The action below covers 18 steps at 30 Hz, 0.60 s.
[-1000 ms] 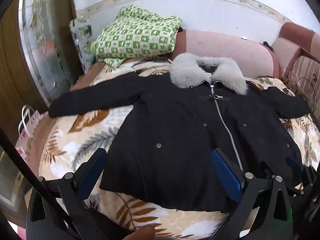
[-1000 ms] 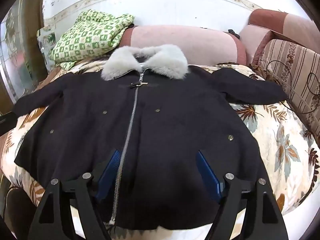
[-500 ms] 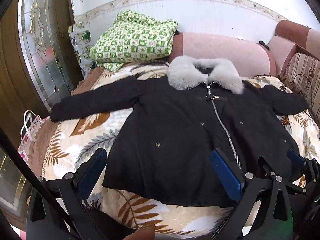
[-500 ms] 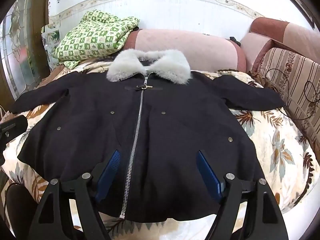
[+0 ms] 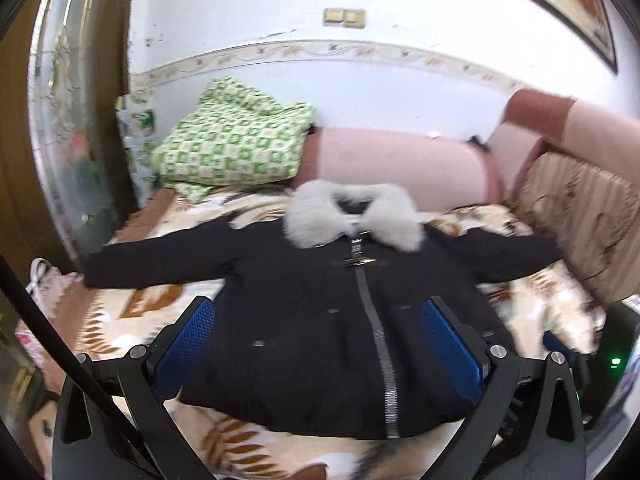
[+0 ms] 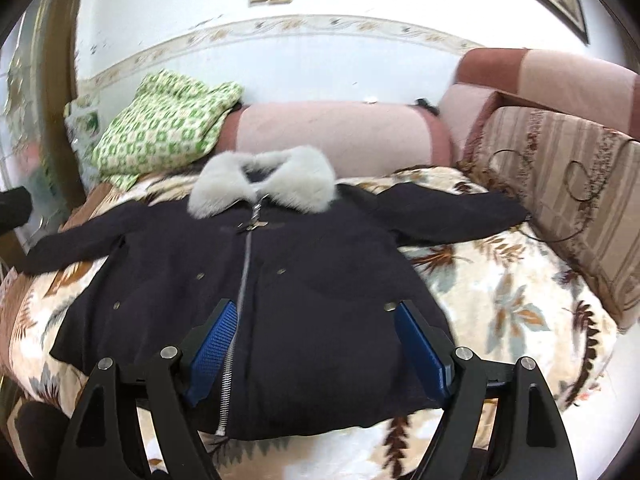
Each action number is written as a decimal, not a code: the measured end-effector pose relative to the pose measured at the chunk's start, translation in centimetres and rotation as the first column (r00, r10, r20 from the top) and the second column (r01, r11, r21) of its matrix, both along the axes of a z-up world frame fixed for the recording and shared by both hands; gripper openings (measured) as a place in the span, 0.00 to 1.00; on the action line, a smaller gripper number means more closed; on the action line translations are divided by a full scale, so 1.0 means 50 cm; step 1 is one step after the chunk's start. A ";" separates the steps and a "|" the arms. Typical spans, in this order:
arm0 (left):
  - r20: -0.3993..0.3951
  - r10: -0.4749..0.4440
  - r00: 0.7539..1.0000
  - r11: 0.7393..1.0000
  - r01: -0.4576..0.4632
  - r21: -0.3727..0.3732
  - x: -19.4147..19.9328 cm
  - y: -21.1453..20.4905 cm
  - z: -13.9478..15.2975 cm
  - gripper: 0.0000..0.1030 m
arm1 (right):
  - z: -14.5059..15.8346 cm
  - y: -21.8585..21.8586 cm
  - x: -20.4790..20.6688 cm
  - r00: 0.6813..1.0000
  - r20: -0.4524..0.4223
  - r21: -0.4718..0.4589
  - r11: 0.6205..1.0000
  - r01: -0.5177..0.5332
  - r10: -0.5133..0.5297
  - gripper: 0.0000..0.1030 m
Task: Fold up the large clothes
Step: 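Move both grippers over the coat hem toward the coat body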
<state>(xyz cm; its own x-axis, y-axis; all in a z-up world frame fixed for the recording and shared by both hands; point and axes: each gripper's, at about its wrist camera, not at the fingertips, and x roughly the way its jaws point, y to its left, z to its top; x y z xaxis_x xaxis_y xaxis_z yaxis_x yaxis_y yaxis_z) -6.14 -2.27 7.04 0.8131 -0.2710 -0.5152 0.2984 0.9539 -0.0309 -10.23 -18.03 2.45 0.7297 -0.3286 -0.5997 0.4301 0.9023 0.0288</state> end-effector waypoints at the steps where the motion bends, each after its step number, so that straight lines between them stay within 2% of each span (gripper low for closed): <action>1: -0.006 -0.014 1.000 1.000 0.014 -0.016 -0.005 -0.005 0.009 1.00 | 0.008 -0.009 -0.009 1.000 0.009 0.002 1.000 0.012 -0.012 0.82; 7: -0.057 -0.051 0.997 0.995 0.046 -0.086 -0.026 -0.015 0.025 1.00 | 0.060 -0.045 -0.053 0.995 0.065 0.003 0.997 0.072 -0.072 0.86; 13: -0.158 -0.061 0.986 0.988 0.038 -0.146 -0.030 -0.005 -0.024 0.97 | 0.058 -0.042 -0.067 0.996 0.058 -0.002 0.998 0.065 -0.065 0.86; 15: -0.174 -0.032 0.984 0.992 0.010 -0.127 -0.032 -0.007 -0.040 0.95 | 0.053 -0.039 -0.065 0.997 0.051 0.001 0.998 0.061 -0.061 0.86; 18: -0.171 -0.002 0.985 0.998 -0.008 -0.057 -0.030 -0.008 -0.061 0.94 | 0.048 -0.034 -0.066 0.998 0.045 -0.001 0.999 0.054 -0.054 0.86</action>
<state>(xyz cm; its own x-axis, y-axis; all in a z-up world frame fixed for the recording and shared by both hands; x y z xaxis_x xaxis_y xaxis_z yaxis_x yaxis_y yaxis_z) -7.65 -2.69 4.00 0.7156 -0.3020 -0.6299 0.2813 0.9500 -0.1358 -13.52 -19.74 4.84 0.7369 -0.3694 -0.5662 0.4763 0.8780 0.0470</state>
